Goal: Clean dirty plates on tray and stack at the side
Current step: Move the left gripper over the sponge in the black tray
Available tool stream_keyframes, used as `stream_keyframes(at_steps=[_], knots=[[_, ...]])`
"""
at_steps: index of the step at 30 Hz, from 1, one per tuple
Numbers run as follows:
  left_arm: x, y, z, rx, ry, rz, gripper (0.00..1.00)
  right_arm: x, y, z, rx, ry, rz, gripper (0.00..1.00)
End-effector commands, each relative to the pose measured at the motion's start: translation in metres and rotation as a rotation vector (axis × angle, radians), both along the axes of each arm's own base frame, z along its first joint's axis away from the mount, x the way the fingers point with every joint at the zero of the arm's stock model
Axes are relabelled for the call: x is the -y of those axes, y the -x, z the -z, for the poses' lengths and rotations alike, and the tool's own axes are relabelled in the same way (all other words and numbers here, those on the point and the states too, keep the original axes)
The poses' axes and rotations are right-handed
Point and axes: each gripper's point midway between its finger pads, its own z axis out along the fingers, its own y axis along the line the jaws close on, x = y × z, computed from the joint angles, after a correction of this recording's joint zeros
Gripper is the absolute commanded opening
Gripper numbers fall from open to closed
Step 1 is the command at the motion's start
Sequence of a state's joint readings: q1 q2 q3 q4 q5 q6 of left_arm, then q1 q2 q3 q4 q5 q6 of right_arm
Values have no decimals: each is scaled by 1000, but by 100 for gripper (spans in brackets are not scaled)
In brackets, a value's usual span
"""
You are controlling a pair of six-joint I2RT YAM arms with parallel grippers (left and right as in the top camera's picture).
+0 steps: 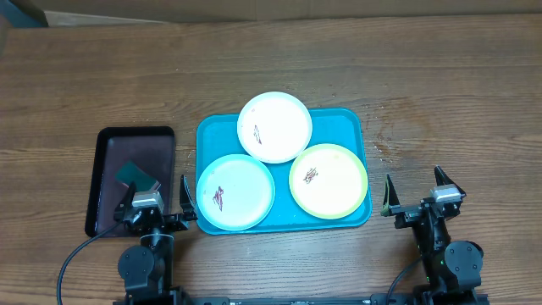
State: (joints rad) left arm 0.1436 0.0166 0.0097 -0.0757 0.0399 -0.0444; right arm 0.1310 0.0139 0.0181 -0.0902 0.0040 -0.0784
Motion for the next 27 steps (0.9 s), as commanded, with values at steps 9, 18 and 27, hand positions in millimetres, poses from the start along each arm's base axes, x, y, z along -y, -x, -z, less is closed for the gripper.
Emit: stream_keyframes(at_steps=[9, 18, 27], knots=[[0, 0, 1, -1, -23, 1, 100, 0, 0, 1, 5, 0, -3, 100], [9, -1, -1, 10, 12, 50, 100, 0, 0, 1, 5, 0, -3, 100], [97, 18, -29, 7, 611, 547, 100, 0, 0, 1, 5, 0, -3, 100]])
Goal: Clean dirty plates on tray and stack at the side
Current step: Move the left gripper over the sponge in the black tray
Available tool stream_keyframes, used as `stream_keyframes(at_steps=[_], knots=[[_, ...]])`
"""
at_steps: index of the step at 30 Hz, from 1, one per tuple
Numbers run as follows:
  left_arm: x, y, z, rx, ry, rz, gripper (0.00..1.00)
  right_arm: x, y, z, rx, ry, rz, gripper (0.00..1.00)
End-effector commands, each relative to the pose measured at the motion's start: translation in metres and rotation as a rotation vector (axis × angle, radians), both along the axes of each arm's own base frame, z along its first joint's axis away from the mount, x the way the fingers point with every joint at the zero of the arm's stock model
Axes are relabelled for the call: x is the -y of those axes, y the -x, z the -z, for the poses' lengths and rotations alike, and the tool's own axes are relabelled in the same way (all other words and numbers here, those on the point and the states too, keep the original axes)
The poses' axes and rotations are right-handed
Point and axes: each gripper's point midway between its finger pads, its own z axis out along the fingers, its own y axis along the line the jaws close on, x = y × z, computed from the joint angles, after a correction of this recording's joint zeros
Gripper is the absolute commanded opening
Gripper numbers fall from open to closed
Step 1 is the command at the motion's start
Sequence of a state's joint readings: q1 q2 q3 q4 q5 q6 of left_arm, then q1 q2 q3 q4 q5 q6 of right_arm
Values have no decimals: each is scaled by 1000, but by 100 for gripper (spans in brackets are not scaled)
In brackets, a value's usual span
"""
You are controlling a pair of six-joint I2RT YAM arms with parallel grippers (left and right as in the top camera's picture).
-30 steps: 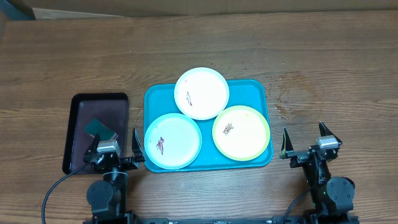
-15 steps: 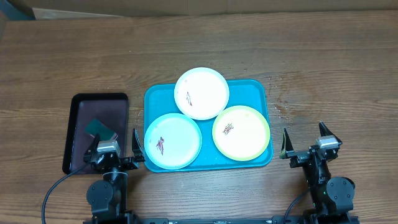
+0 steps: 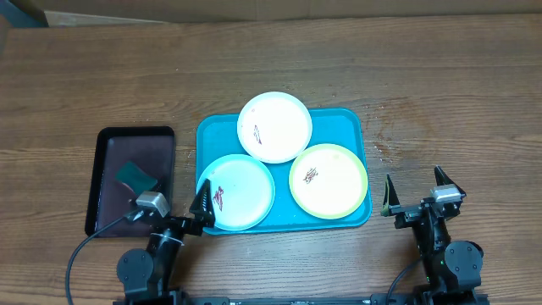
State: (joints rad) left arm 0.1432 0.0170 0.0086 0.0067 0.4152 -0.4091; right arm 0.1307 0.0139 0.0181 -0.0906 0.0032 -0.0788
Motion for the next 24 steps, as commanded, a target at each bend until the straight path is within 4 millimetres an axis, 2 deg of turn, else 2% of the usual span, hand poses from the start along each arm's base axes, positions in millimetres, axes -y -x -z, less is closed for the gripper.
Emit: stream_keyframes(at_steps=[1, 3, 4, 6, 8, 10, 13, 16, 19, 24], knots=[[38, 17, -24, 7, 229, 244, 100, 0, 0, 1, 5, 0, -3, 100], [47, 30, -62, 186, 161, 318, 100, 0, 0, 1, 5, 0, -3, 100], [49, 39, -85, 300, 118, 330, 100, 0, 0, 1, 5, 0, -3, 100], [47, 51, -118, 437, 59, 312, 100, 0, 0, 1, 5, 0, -3, 100], [42, 55, -141, 478, 7, 262, 100, 0, 0, 1, 5, 0, -3, 100], [39, 52, -154, 446, -78, 211, 100, 0, 0, 1, 5, 0, -3, 100], [21, 36, -154, 259, -145, 90, 100, 0, 0, 1, 5, 0, -3, 100], [-3, 15, -138, -13, -180, -29, 100, 0, 0, 1, 5, 0, -3, 100], [-8, -1, -125, -212, -236, -10, 100, 0, 0, 1, 5, 0, -3, 100], [-11, -32, -112, -481, -210, 34, 100, 0, 0, 1, 5, 0, -3, 100]])
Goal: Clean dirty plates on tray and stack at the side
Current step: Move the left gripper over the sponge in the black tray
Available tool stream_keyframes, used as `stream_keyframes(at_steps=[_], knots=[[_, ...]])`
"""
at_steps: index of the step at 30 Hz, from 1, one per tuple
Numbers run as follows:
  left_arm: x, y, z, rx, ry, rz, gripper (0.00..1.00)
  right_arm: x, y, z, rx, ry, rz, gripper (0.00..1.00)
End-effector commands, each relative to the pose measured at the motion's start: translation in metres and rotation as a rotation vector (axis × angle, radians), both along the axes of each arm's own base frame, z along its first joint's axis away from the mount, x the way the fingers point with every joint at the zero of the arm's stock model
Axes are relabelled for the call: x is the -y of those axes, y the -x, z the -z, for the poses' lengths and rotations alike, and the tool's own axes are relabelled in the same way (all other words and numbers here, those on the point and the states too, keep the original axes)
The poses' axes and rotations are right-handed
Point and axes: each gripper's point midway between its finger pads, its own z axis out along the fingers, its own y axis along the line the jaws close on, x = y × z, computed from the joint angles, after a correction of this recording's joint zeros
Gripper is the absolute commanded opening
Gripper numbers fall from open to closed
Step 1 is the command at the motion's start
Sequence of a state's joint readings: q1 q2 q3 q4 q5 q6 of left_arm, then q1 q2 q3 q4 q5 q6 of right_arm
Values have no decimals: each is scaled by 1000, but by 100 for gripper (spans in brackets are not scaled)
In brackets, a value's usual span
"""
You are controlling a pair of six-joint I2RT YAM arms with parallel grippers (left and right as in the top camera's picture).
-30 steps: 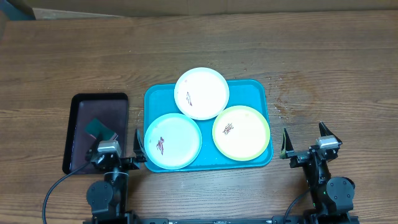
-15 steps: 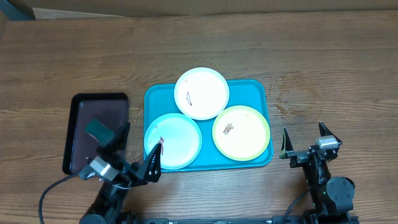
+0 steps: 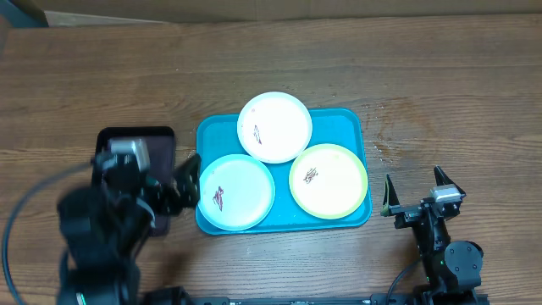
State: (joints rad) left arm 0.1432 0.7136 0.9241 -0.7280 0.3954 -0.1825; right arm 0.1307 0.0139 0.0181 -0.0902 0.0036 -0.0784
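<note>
Three dirty plates lie on the teal tray: a white one at the back, a light blue one at front left and a yellow-green one at front right, each with a dark red smear. My left gripper is raised and blurred between the black tray and the blue plate's left edge; its fingers look spread, with nothing in them. My right gripper rests open to the right of the teal tray.
The black tray stands left of the teal tray, and my left arm covers its front half and anything lying there. A cardboard edge runs along the table's far side. Bare wood lies right of the teal tray.
My left arm has risen and swung back and left, and it now covers the front of the black tray and the green sponge. Plates and right arm are unchanged.
At first both arms rested low at the table's front, grippers open, and a green sponge lay in the black tray. Then the left gripper pointed at the blue plate's front-left edge. Now the left arm is high over the black tray, hiding the sponge.
</note>
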Motion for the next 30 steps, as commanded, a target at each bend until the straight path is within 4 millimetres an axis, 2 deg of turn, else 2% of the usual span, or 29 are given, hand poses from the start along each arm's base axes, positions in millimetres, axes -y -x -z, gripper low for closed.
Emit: stream_keyframes(at_steps=[1, 6, 10, 12, 14, 17, 19, 23, 30], knots=[[-6, -21, -5, -63, -59, 13, 100, 0, 0, 1, 5, 0, -3, 100], [-10, -47, 9, -176, -64, 31, 100, 0, 0, 1, 5, 0, -3, 100], [-16, -65, 35, -263, -64, 17, 100, 0, 0, 1, 5, 0, -3, 100], [-28, -72, 48, -306, -91, -29, 100, 0, 0, 1, 5, 0, -3, 100], [-53, -77, 65, -368, -122, -139, 100, 0, 0, 1, 5, 0, -3, 100], [-98, -73, 91, -492, -54, -408, 100, 0, 0, 1, 5, 0, -3, 100], [-111, -72, 104, -544, 43, -506, 100, 0, 0, 1, 5, 0, -3, 100], [-122, -64, 134, -669, 100, -566, 100, 0, 0, 1, 5, 0, -3, 100], [-118, -50, 179, -867, 120, -559, 100, 0, 0, 1, 5, 0, -3, 100]])
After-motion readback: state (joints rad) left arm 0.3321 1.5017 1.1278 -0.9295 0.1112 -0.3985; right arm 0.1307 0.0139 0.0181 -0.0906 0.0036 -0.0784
